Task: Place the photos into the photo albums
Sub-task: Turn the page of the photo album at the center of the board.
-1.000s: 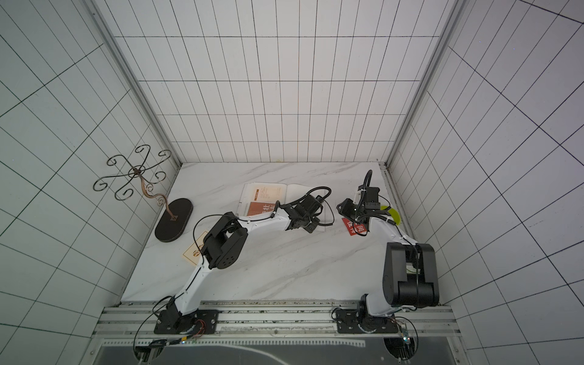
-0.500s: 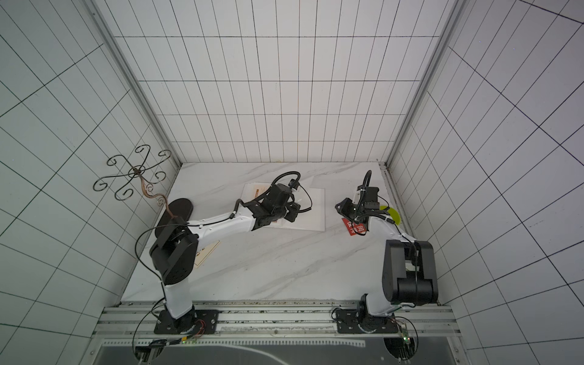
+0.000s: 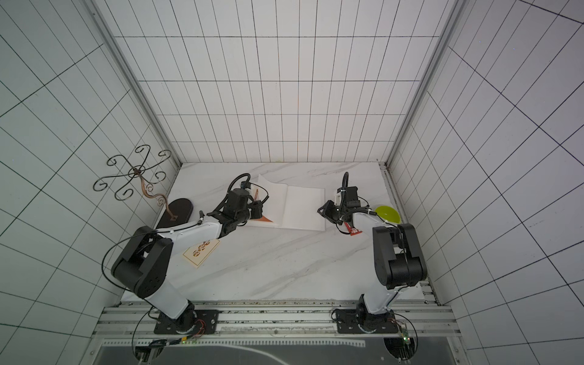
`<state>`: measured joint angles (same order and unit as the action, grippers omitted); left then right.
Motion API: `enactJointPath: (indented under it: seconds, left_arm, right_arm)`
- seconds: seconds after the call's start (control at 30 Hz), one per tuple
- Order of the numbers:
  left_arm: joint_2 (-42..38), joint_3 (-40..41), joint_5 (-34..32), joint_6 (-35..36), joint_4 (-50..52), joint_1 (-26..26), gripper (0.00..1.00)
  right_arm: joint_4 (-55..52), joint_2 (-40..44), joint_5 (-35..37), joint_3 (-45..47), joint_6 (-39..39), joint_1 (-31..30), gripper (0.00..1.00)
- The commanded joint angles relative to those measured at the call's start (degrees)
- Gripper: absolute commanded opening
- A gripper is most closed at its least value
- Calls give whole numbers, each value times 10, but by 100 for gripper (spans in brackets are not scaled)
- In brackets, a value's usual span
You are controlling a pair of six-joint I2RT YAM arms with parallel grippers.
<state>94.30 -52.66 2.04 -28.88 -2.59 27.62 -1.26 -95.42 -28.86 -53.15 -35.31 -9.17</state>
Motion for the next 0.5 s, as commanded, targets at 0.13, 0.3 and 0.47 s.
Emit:
enactJointPath:
  seconds: [0.13,0.3,0.47]
  left_arm:
    - [-11,32,43,-74,-49,-42,5]
    - [-28,43,42,-101,-17,-76,44]
    - [-109,63,10,-93,64,-123,54]
  right_arm:
    - [-5,-13,18,-87,-7,-53,33]
    - [-36,-9,55,-121,23,-85,33]
    - [-84,-17,94,-184,65,-140,34]
